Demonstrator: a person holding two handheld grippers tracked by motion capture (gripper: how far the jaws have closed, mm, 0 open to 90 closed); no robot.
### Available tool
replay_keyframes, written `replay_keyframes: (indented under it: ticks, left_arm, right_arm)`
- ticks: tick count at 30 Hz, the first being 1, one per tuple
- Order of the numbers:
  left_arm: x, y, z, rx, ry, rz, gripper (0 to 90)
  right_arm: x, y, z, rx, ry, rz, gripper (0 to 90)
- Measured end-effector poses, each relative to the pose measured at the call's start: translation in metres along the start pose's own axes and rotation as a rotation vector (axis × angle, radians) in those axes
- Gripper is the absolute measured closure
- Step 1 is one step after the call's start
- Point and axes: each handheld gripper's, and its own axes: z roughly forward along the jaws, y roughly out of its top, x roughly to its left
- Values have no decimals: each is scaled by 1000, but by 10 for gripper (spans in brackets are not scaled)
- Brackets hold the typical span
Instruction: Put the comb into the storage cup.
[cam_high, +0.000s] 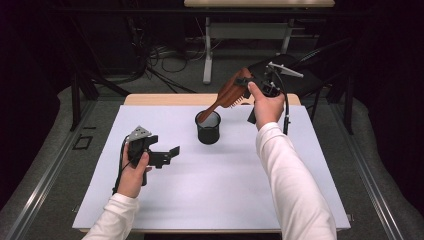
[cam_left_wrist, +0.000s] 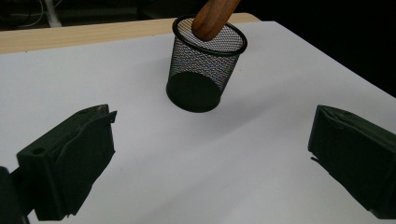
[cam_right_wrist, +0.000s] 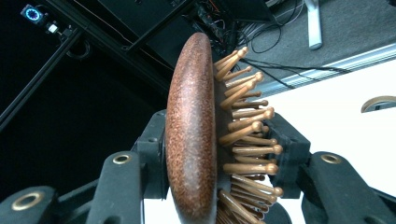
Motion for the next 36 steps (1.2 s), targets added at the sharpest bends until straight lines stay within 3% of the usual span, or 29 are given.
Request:
replay_keyframes:
  ticks: [17, 33, 36]
  left_arm:
    - [1, -1, 1, 1, 1, -1, 5]
    - [2, 0, 0, -2, -4, -1, 5]
    - [2, 0, -1, -3, -5, 0, 5]
  right_arm:
    - [-1, -3, 6, -14, -48, -28, 489]
    - [-7, -15, 21, 14, -85, -52, 489]
    - [-10, -18, 24, 20, -85, -37, 489]
